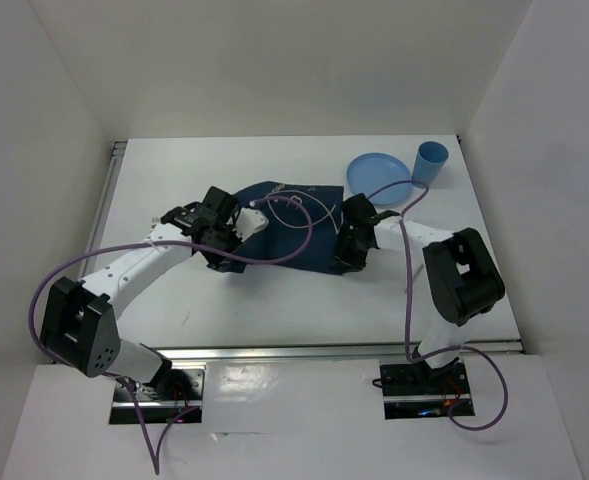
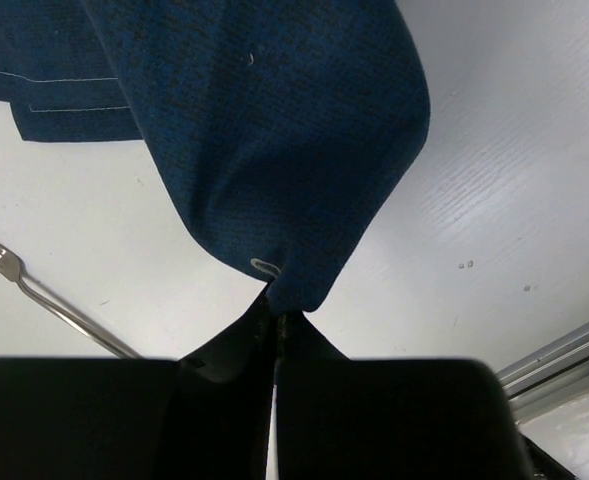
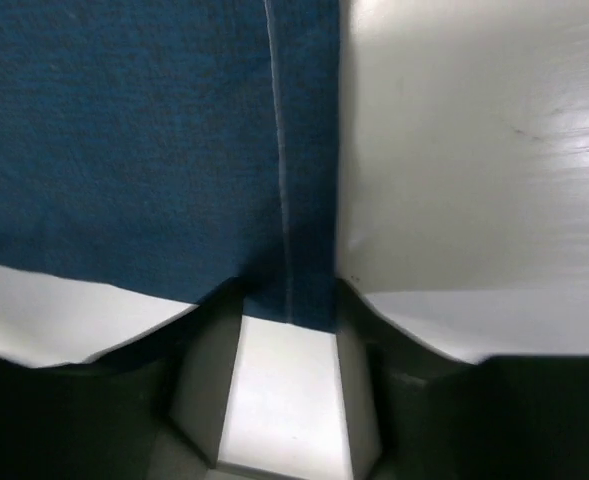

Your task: Set the dinner table for one person

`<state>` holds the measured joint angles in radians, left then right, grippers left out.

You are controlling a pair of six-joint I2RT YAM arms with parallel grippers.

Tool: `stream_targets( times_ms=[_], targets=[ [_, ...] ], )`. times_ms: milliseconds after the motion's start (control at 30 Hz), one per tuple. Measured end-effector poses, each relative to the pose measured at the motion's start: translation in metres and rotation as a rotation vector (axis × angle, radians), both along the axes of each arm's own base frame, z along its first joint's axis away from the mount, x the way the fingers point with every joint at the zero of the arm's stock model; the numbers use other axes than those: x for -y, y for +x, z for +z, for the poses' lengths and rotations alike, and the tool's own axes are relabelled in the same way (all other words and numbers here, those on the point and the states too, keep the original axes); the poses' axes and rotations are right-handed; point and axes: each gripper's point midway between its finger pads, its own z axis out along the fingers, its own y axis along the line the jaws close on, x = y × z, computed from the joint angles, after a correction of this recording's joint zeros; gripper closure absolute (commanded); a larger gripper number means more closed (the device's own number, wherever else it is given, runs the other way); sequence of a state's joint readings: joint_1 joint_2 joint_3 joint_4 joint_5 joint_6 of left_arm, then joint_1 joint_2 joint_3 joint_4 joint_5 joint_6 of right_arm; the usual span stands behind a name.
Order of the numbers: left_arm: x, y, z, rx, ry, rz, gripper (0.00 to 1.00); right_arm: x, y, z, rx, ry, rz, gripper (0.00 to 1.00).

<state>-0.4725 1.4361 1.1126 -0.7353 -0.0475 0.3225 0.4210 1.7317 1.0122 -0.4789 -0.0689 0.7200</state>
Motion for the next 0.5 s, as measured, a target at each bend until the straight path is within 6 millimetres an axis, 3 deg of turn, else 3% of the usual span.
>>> stream_targets(
  times_ms=[33,67,300,400,500],
  targets=[
    [0.0,0.0,0.0,0.0,-0.004,0.007,1.0,-0.001,-0.003,-0.002,-0.007,0.009,-0.001,0.72],
    [0.0,0.0,0.0,0.0,-0.005,0.01,1.0,-0.002,-0.004,-0.003,-0.011,0.018,-0.005,0.97],
    [-0.015,0.01,0.004,0.053,0.07,0.054,1.0,-0.01,-0.001,0.002,-0.03,0.072,0.005,1.0],
    [-0.038,0.029,0.021,0.125,0.129,0.119,1.0,-0.005,0.032,0.038,0.046,0.076,0.013,1.0],
    [-0.063,0.066,0.07,0.264,0.13,0.213,1.0,0.005,0.093,0.11,0.253,0.104,0.018,1.0]
  ],
)
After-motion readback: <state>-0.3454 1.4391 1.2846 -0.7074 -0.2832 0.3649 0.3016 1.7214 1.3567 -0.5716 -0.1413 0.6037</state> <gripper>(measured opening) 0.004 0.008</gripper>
